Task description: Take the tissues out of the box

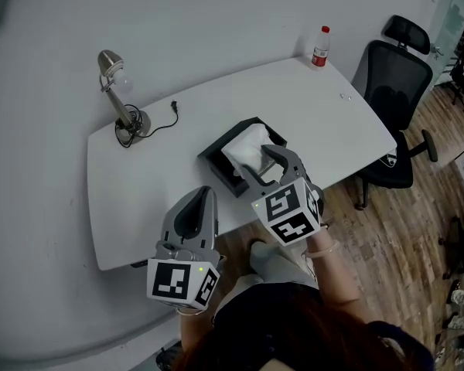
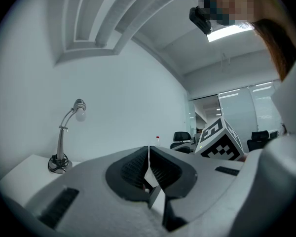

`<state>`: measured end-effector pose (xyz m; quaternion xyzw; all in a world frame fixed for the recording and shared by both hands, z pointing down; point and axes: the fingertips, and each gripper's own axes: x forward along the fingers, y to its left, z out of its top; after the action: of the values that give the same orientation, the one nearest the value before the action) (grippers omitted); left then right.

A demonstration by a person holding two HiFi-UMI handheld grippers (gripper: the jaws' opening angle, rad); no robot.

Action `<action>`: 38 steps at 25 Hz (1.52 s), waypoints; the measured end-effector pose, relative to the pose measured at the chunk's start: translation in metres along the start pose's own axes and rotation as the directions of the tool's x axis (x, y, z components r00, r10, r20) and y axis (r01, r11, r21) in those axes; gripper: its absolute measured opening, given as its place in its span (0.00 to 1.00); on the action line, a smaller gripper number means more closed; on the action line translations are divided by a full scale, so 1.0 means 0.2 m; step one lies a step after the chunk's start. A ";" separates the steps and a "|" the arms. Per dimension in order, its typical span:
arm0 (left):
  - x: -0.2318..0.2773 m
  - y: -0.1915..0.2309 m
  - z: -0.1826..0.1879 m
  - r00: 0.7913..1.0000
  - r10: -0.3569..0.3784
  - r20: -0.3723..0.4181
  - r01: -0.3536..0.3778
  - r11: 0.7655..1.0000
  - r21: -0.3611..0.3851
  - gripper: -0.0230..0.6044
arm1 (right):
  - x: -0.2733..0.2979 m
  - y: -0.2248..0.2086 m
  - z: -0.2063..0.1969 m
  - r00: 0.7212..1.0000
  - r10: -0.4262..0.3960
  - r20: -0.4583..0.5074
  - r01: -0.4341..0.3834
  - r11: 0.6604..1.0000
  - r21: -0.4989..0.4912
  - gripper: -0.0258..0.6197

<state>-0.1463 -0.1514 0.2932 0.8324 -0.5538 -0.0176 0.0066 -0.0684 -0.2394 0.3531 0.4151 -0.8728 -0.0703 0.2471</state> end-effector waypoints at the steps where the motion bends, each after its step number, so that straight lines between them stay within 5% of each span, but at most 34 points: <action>1: -0.02 -0.01 0.00 1.000 -0.002 0.002 0.002 1.000 0.001 0.08 | -0.02 0.00 0.01 1.000 -0.006 0.009 0.006 1.000 0.001 0.39; 22: -0.15 -0.09 0.02 0.999 -0.015 0.033 0.015 1.000 -0.004 0.08 | -0.32 0.07 0.06 0.993 -0.073 0.095 0.075 0.997 -0.017 0.39; 38: -0.22 -0.28 0.03 1.000 0.015 0.010 -0.015 1.000 0.016 0.08 | -0.52 0.10 0.05 0.990 -0.008 0.142 0.013 0.999 -0.037 0.39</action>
<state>-0.1124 -0.0900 0.2869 0.8281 -0.5603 -0.0171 -0.0026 -0.0326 -0.1480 0.3121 0.4090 -0.8844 -0.1174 0.1919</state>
